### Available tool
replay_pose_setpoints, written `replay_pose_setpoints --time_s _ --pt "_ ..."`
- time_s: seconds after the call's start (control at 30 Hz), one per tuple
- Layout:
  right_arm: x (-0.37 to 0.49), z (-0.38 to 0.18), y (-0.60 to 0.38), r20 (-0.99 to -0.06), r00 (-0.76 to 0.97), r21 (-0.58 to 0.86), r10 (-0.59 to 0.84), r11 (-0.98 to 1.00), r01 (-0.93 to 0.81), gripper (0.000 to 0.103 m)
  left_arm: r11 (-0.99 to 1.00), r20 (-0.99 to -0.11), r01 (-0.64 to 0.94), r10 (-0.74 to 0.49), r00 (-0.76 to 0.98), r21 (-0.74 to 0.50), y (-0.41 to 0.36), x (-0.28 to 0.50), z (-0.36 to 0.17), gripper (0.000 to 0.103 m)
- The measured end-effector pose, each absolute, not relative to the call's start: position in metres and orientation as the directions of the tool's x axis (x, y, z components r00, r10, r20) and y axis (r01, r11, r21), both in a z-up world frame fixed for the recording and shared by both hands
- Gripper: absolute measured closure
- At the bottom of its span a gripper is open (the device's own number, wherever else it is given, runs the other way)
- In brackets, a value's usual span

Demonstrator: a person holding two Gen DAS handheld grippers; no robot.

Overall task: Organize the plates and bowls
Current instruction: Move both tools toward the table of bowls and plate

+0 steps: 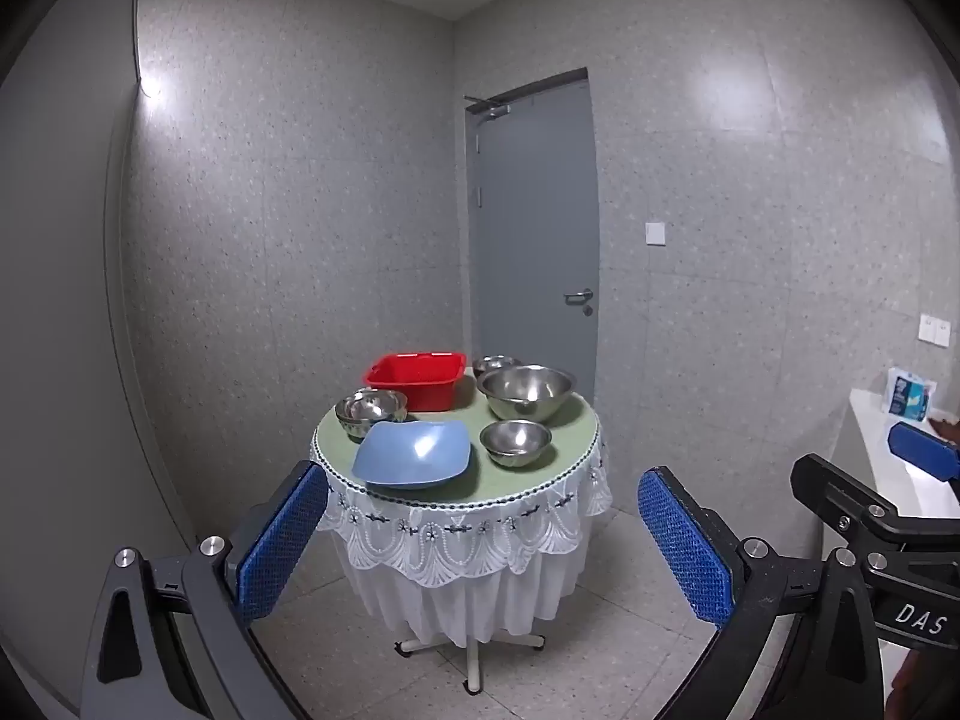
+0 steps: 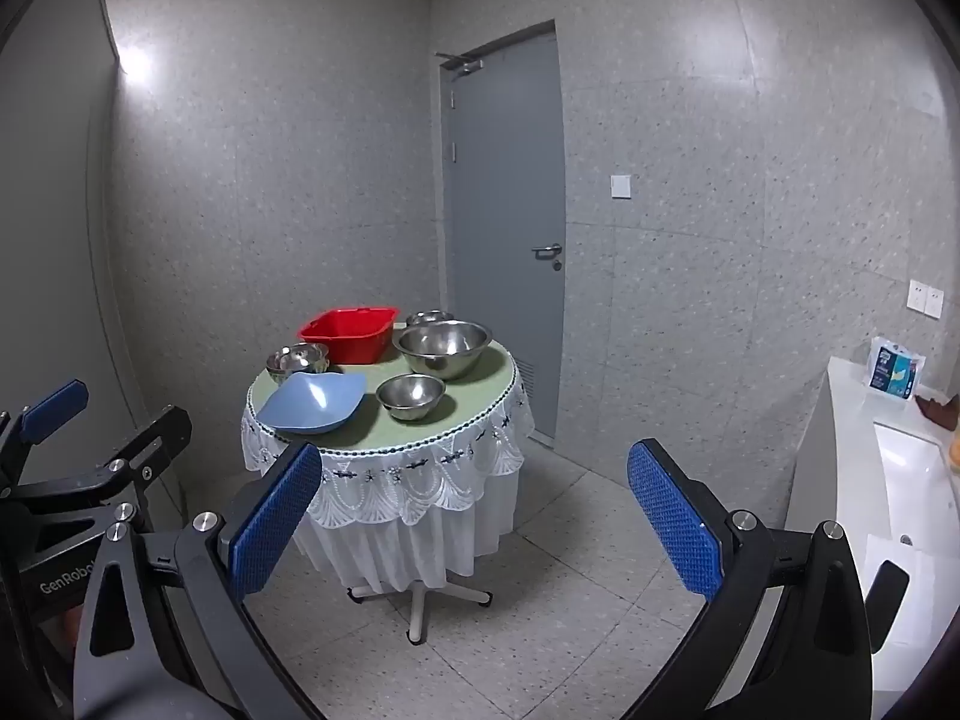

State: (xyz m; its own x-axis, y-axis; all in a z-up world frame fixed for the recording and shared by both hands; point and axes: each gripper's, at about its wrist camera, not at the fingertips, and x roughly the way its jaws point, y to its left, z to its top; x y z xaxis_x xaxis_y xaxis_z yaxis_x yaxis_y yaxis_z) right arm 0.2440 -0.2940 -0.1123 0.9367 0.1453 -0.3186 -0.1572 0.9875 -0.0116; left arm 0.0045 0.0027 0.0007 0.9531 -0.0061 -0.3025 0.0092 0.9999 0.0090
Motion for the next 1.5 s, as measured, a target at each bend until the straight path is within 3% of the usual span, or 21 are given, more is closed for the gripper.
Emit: replay_pose_setpoints --time_s 1.5 --pt "0.296 -0.132 -0.308 -0.318 0.903 0.019 0.29 0.954 -0.3 0.0 0.996 -0.284 -0.087 0.093 0.954 0.033 -0.034 0.044 -0.006 0.001"
